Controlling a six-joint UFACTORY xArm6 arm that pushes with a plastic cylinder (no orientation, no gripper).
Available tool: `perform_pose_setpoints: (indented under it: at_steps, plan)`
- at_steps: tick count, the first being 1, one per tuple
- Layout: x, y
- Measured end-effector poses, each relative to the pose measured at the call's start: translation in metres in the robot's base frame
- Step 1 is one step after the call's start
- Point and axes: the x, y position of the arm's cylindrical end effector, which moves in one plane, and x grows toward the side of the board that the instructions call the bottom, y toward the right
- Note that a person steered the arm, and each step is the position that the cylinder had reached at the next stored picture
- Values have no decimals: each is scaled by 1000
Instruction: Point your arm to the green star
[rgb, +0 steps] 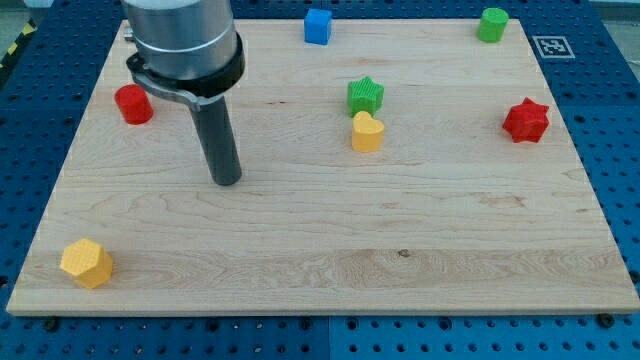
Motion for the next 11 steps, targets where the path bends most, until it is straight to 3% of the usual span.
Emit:
perform_pose_setpoints:
  at_steps: [2,3,4,5,8,10,11]
  plan:
    - [-111,2]
    - [-168,59]
    - [-178,134]
    - [-172,144]
    - [-171,124]
    - [-170,76]
    - [-144,66]
